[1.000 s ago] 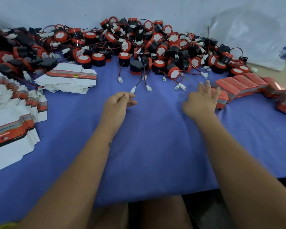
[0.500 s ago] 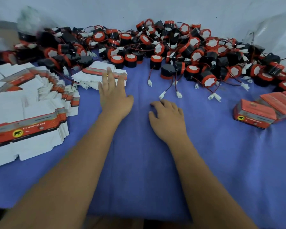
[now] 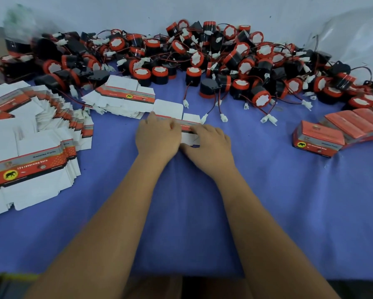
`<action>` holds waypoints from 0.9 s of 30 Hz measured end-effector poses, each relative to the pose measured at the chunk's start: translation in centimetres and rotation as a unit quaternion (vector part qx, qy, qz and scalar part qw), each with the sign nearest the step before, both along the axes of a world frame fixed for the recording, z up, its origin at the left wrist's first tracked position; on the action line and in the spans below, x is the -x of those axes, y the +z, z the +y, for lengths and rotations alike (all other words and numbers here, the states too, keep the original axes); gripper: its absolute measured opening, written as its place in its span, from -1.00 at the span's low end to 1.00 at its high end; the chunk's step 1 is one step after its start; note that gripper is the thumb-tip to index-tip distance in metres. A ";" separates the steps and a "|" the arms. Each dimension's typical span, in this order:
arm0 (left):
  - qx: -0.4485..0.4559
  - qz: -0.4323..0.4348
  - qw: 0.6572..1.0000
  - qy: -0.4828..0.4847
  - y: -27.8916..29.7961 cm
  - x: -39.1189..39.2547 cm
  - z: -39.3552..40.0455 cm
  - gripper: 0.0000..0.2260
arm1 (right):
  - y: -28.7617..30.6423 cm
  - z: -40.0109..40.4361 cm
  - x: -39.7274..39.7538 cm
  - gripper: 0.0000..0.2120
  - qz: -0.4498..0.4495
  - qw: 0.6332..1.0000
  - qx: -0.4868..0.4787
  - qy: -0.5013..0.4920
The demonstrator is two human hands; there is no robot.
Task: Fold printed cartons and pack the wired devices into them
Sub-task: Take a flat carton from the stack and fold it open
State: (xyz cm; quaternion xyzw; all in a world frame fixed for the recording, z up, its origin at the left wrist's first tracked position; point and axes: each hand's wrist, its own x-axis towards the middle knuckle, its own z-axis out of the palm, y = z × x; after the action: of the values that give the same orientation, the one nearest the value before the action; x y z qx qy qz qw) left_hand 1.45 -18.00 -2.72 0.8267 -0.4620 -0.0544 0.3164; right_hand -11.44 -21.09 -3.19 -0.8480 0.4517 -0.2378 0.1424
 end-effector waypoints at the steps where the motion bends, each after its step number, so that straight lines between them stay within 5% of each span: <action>1: 0.071 0.069 0.995 0.010 0.1 0.0 0.2 -0.69 | 0.3 0.0 0.2 -0.61 -0.038 0.999 -0.021 0.016; 3: 0.168 0.178 0.970 0.018 0.2 -0.3 0.8 -0.64 | 0.6 0.0 0.6 -0.60 -0.108 0.991 -0.064 0.040; 8: 0.234 0.375 0.894 -0.069 0.4 -2.2 2.5 -0.53 | 0.6 -0.1 1.0 -0.73 -0.165 0.978 -0.120 0.032; 13: 0.197 0.293 0.925 -0.137 0.8 -2.2 2.6 -0.57 | 0.8 0.5 1.2 -0.76 -0.152 0.985 -0.080 -0.005; 17: 0.206 0.311 0.922 -0.104 0.9 -1.2 2.6 -0.63 | 1.1 0.5 1.4 -0.75 -0.147 0.987 -0.019 -0.067; 22: 0.146 0.226 0.948 -0.170 1.0 0.0 2.4 -0.30 | 1.5 1.2 1.1 -0.76 -0.212 0.973 0.058 -0.063; 27: 0.246 0.253 0.908 -0.225 1.4 1.1 2.6 -0.41 | 1.7 2.0 0.5 -0.76 -0.309 0.941 0.141 0.001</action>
State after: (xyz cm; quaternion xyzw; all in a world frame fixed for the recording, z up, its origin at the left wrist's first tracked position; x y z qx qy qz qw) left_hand 0.38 -15.43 -1.31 0.5554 -0.5387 -0.2162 0.5955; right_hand -11.91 -19.08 -1.53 -0.7448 0.3467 -0.5488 0.1544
